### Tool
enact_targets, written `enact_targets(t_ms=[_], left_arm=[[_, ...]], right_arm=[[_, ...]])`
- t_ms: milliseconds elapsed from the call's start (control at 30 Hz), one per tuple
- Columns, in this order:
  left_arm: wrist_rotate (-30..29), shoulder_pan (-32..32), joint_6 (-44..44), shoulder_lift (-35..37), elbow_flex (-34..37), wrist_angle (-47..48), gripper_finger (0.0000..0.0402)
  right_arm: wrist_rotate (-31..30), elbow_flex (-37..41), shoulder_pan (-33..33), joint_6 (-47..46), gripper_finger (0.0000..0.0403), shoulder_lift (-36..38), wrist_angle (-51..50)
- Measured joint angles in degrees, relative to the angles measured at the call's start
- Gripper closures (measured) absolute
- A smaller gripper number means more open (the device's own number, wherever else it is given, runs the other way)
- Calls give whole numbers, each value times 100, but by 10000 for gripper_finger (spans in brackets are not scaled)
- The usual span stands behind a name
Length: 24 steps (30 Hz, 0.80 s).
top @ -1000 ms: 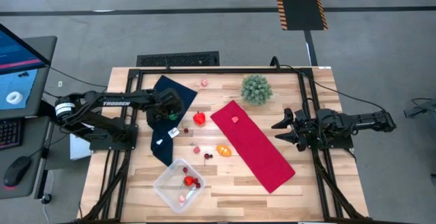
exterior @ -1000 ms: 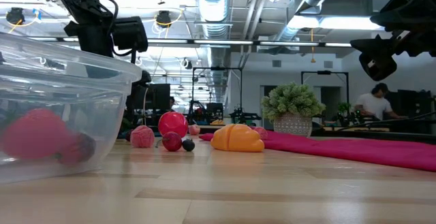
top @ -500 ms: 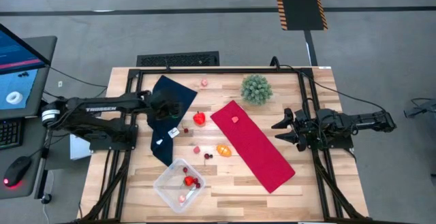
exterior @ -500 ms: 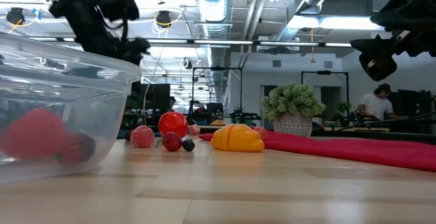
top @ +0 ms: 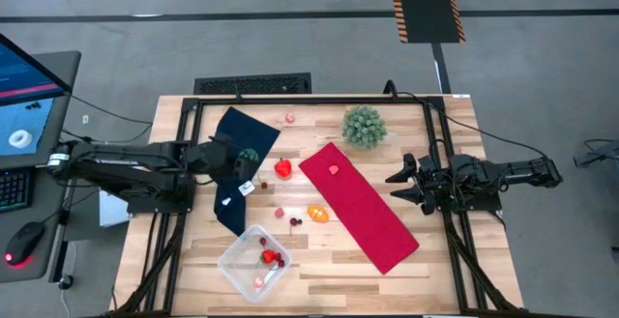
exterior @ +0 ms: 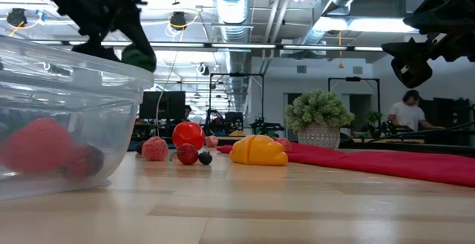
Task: Pick and placing Produce into tupperware
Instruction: Put the watermelon into the transparent bin
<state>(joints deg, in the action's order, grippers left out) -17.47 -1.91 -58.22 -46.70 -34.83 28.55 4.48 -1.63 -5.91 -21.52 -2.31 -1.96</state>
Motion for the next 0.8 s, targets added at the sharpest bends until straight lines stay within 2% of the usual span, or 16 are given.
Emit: enact_targets(t_ms=[333, 433, 633, 800], left_arm=[[-684, 825, 1180, 895, 0, -26, 111], [-633, 1030, 1925, 1088, 0, -113, 111], [-493, 1428, 2810, 1349, 0, -214, 111], [-103, 1713, 3862, 1515, 0, -317, 111]], right_arm=[[-1, 0, -1, 2, 154, 1, -2], [-1, 0, 0, 0, 154, 1, 0], [-1, 0, 0, 2, 154, 0, -1], [-1, 0, 0, 1, 154, 1, 0]])
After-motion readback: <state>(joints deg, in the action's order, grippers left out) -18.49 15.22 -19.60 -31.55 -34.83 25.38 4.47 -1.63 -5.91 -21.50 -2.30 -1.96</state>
